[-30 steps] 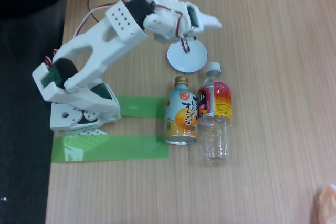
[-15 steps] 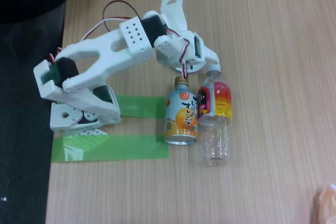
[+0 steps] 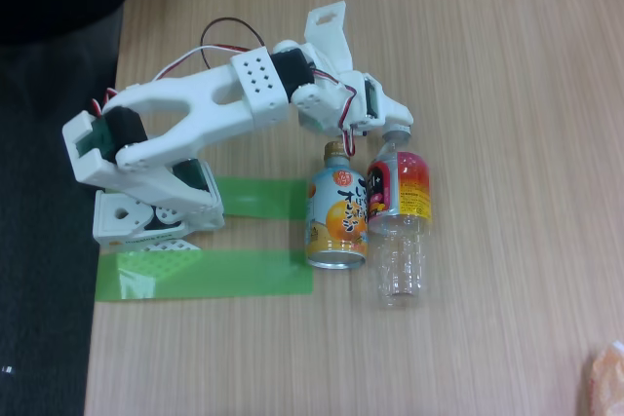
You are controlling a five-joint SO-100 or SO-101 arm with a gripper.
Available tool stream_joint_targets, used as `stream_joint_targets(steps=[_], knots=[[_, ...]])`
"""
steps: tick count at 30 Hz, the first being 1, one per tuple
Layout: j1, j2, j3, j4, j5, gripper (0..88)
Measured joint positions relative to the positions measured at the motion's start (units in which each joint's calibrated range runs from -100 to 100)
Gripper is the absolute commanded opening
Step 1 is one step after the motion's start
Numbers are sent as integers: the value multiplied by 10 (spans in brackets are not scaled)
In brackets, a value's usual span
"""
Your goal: Pick up the plastic bottle and stand it up on the white place
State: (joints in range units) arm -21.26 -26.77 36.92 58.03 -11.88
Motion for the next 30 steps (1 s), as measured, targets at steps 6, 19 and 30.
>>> stream_joint_targets(steps=[6,19,30], knots=[[-40,0,5,-9,0,256],[-60,113,-4,-87,0,256],[-56,203,-69,-90,0,256]])
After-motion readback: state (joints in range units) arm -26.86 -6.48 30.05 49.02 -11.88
